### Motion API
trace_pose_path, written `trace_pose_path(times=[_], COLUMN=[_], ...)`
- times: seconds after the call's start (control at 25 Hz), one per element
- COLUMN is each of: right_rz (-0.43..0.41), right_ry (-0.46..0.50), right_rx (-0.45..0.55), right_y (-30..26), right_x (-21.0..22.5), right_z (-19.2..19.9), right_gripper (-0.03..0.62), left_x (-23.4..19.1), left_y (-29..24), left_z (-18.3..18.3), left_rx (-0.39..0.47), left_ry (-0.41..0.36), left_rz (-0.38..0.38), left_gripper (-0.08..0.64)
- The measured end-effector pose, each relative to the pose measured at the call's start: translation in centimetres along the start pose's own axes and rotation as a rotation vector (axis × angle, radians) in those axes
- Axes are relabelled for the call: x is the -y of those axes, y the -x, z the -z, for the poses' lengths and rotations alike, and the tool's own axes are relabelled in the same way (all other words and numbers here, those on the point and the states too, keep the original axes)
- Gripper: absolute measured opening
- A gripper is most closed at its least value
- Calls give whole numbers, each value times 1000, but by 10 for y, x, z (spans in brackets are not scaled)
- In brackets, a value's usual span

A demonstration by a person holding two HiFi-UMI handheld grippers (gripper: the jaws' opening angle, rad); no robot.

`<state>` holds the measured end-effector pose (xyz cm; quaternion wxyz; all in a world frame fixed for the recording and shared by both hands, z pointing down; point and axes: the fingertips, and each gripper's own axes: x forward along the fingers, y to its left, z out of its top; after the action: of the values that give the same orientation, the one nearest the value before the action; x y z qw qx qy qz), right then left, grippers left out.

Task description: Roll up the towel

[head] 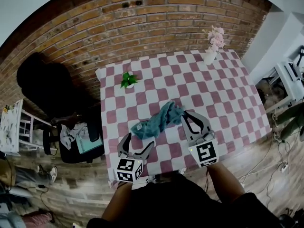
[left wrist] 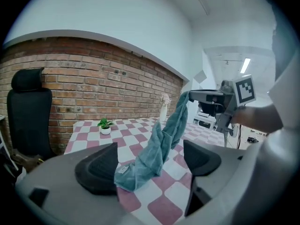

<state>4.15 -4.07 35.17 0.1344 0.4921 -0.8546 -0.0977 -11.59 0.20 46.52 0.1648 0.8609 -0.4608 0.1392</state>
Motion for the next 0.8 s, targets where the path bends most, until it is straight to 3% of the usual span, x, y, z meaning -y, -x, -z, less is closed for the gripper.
trace_pose_path(times=[0.8], right_rz=[-10], right_ry=[93], right_rx=[224], right_y=[-10], right_x=[28], right_z=[-100], right_gripper=[34], left_x=[13], left_y=[-5], left_z=[-18], left_rx=[32], left_ry=[-44], left_rz=[-7], left_gripper=[423])
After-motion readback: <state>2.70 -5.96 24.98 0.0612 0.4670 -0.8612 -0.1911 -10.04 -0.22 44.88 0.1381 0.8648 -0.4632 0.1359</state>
